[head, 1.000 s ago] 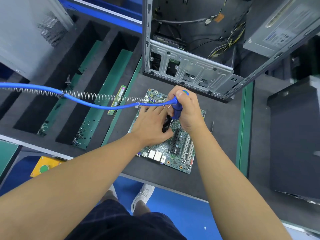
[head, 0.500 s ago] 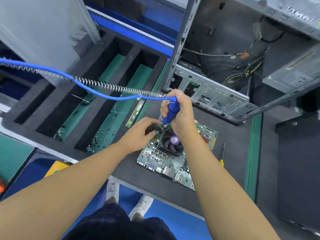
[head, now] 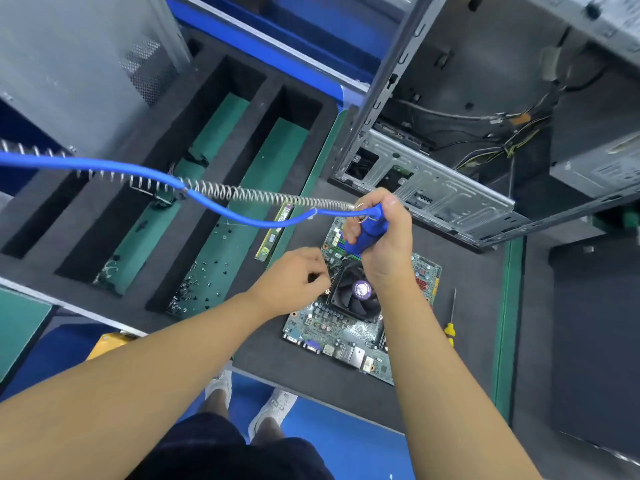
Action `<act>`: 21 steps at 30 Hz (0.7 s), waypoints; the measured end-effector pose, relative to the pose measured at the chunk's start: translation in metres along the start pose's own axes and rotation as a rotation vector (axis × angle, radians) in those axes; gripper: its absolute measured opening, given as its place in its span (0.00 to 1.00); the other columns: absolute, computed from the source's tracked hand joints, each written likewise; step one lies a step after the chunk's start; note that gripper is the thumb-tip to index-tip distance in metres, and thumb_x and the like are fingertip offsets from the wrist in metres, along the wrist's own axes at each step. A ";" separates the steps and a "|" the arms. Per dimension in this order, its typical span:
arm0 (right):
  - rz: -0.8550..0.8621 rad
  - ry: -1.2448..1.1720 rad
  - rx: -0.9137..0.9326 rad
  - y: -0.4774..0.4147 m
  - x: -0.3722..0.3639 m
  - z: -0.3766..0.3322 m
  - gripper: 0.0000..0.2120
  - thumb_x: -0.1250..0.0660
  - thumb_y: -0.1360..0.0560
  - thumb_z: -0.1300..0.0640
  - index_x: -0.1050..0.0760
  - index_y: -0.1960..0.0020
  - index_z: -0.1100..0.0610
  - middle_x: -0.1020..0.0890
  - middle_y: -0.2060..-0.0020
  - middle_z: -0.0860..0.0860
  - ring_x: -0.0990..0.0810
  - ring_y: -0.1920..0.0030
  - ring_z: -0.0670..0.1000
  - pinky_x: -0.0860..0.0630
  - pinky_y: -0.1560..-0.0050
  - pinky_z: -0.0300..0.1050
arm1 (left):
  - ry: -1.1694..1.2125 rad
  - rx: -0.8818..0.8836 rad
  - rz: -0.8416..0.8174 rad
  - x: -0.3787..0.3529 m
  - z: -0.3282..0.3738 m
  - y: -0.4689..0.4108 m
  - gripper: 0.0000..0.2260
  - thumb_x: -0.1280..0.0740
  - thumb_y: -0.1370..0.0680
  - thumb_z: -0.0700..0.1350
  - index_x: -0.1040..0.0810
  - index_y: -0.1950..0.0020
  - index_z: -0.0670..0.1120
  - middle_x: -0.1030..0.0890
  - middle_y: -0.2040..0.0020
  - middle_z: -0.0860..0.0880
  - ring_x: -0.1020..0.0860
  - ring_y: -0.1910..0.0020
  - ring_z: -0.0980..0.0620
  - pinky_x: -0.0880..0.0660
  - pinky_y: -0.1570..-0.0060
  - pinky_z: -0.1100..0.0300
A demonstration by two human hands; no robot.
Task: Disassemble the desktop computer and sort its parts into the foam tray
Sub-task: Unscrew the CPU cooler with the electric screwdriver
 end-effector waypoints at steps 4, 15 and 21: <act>0.024 0.006 -0.035 0.003 0.000 0.009 0.13 0.40 0.26 0.45 0.24 0.64 0.50 0.27 0.77 0.50 0.32 0.75 0.52 0.34 0.68 0.43 | 0.077 0.192 -0.025 -0.004 0.000 -0.005 0.21 0.35 0.22 0.47 0.28 0.76 0.53 0.28 0.77 0.54 0.30 0.75 0.55 0.31 0.69 0.59; 0.027 0.054 -0.035 0.005 0.003 0.014 0.14 0.40 0.26 0.44 0.25 0.64 0.52 0.27 0.76 0.51 0.32 0.74 0.53 0.33 0.67 0.44 | 0.178 0.242 -0.055 -0.007 -0.010 -0.013 0.10 0.33 0.21 0.44 0.21 0.40 0.50 0.24 0.60 0.56 0.27 0.67 0.64 0.28 0.63 0.60; 0.034 0.045 -0.030 0.007 0.002 0.014 0.15 0.40 0.26 0.44 0.25 0.64 0.52 0.27 0.76 0.51 0.32 0.74 0.52 0.33 0.67 0.43 | 0.031 0.191 0.072 -0.014 -0.006 -0.017 0.09 0.28 0.25 0.41 0.18 0.46 0.49 0.23 0.55 0.55 0.22 0.53 0.54 0.24 0.50 0.55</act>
Point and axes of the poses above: each hand's wrist, its own y-axis away from the middle knuckle, its own x-axis out of the back of the hand, z = x × y, the point moved 1 cm from there along -y, towards the middle knuckle
